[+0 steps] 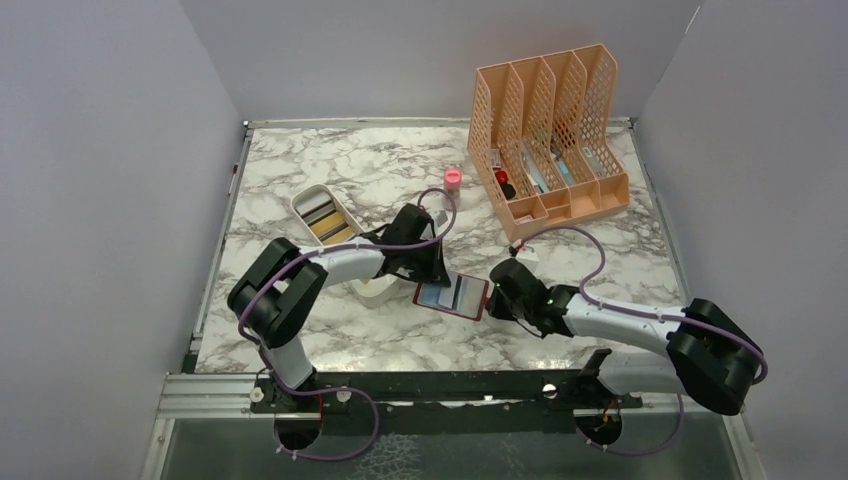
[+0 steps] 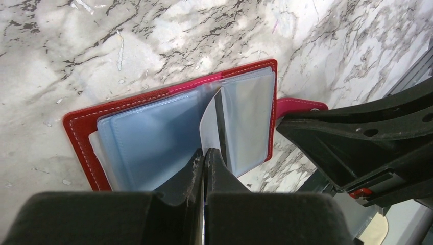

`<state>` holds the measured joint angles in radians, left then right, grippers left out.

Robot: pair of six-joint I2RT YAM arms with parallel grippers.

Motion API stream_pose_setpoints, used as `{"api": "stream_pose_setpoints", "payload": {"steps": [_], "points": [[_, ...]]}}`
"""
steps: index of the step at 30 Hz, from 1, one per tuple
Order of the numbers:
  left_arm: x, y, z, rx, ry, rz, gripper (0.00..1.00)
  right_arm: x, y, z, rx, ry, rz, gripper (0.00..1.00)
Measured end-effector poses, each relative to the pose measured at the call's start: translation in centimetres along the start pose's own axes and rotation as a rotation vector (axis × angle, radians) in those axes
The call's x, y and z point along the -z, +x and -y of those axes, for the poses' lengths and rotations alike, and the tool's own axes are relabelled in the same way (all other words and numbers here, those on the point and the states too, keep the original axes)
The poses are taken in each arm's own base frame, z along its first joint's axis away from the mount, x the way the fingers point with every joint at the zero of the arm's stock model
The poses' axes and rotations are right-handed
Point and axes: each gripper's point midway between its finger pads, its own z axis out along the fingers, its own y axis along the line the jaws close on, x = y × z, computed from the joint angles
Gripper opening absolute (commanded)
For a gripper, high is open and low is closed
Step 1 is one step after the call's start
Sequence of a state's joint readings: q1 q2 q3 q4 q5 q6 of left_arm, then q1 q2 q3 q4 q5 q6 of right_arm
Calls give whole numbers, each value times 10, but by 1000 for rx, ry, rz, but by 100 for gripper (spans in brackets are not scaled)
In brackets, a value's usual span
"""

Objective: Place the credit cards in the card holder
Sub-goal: Insert the credit card into the card holder.

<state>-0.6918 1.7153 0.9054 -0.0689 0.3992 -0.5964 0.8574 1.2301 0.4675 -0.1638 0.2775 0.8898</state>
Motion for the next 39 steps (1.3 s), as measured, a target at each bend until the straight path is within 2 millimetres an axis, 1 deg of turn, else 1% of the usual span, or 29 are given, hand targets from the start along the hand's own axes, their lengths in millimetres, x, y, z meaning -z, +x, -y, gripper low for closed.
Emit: {"api": "stream_pose_setpoints", "payload": {"steps": [3, 8, 13, 18, 22, 25, 28, 39], "points": [[0, 2, -1, -10, -5, -9, 1, 0, -3, 2, 2, 9, 3, 19], [-1, 3, -3, -18, -12, -21, 6, 0, -11, 0, -4, 8, 16, 21], [-3, 2, -3, -26, -18, -32, 9, 0, -13, 0, -5, 8, 19, 21], [-8, 2, -5, -22, -26, -46, 15, 0, -14, 0, -3, 7, 21, 21], [-9, 3, -6, -21, -28, -49, 23, -1, -13, 0, -2, 10, 19, 21], [-9, 3, -5, -21, -28, -48, 30, -1, -12, 1, -1, 12, 16, 22], [-9, 2, -2, -24, -22, -43, 35, -1, -12, 1, -1, 12, 16, 23], [-10, 2, 3, -8, 3, -15, 37, -2, -13, -1, -3, 2, 20, 23]]}}
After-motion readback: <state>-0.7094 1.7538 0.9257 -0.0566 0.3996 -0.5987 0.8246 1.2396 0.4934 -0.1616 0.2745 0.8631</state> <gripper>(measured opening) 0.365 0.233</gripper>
